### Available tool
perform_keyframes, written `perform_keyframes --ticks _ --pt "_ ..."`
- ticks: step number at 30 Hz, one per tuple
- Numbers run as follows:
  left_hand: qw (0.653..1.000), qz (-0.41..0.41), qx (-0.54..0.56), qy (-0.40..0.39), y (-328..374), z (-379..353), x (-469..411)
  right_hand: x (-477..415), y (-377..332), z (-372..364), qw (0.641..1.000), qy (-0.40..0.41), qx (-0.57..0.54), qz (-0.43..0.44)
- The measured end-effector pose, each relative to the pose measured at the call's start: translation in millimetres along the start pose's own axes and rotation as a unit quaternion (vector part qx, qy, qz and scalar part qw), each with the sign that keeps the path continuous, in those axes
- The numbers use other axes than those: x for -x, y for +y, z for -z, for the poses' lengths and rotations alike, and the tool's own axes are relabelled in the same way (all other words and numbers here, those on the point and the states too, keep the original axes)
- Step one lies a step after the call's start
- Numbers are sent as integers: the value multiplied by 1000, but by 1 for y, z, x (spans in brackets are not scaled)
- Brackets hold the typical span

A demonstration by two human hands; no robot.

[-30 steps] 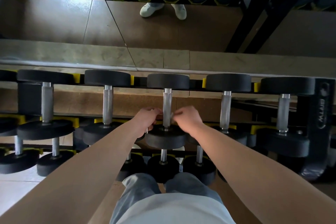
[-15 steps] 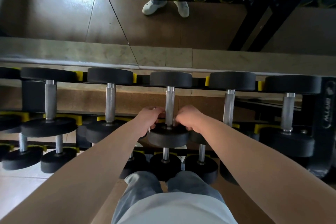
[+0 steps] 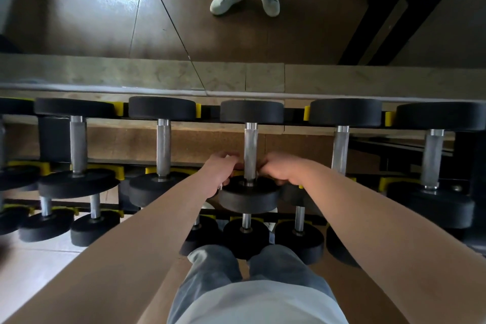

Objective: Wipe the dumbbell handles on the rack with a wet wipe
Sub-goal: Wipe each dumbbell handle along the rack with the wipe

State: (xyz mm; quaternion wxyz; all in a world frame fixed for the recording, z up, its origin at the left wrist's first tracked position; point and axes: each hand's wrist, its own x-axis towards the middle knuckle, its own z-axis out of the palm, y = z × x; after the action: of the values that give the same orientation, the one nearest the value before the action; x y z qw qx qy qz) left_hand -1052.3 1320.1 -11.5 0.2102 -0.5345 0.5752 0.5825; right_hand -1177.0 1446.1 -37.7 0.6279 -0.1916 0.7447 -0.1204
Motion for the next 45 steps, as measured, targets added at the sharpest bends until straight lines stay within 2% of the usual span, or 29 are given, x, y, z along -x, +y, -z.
perform_keyframes --ticks 2,4,6,7,8,10,12,14,15,16,18,20,21,22,25,28,30,33,36,40,42,45 --pt "1000 8 -17 -4 1 0 0 -6 -3 8 993 44 -112 -7" --pt "1000 20 -22 -7 3 0 0 -10 -9 18 944 100 -313 6" --pt "1000 23 -17 -10 2 1 0 -9 -16 27 898 122 -422 31" --pt "1000 25 -13 -12 1 2 0 -7 -18 28 897 125 -422 41" --pt "1000 26 -8 -11 0 3 1 -5 -18 27 912 131 -387 45" --pt "1000 28 4 -12 -1 3 1 4 -16 17 958 132 -250 45" --pt "1000 22 10 -8 -1 3 2 13 -11 3 989 84 -116 38" --pt "1000 15 8 -2 0 1 4 15 -5 -8 999 36 -17 34" --pt "1000 14 7 -2 1 1 6 15 -4 -10 999 35 -3 33" --pt "1000 12 7 -1 2 1 7 16 -4 -9 998 51 -20 30" --pt "1000 11 7 -1 2 2 8 17 -9 -2 979 119 -164 30" --pt "1000 12 9 -2 2 3 8 22 -20 7 917 200 -342 49" --pt "1000 10 8 -1 1 4 8 23 -24 11 892 230 -383 61" --pt "1000 9 8 -1 0 4 8 23 -27 12 887 253 -379 73" --pt "1000 3 7 -1 -3 3 7 25 -23 -5 922 267 -269 83" --pt "1000 -12 0 -1 -3 2 7 32 -6 -26 969 202 -131 52" --pt "1000 -25 -4 -3 -3 2 8 36 -1 -34 982 177 -26 65" --pt "1000 -17 -4 2 -5 4 7 37 -14 -30 968 213 -68 110" --pt "1000 -13 11 -2 -6 5 5 30 -33 -18 928 318 -93 169" --pt "1000 -10 15 -1 -7 5 8 25 -38 -21 898 392 -40 197" --pt "1000 -27 2 15 -6 2 10 23 -26 -34 892 415 -20 179" --pt "996 -77 -30 33 -6 -5 14 22 -15 -41 920 379 -72 77"
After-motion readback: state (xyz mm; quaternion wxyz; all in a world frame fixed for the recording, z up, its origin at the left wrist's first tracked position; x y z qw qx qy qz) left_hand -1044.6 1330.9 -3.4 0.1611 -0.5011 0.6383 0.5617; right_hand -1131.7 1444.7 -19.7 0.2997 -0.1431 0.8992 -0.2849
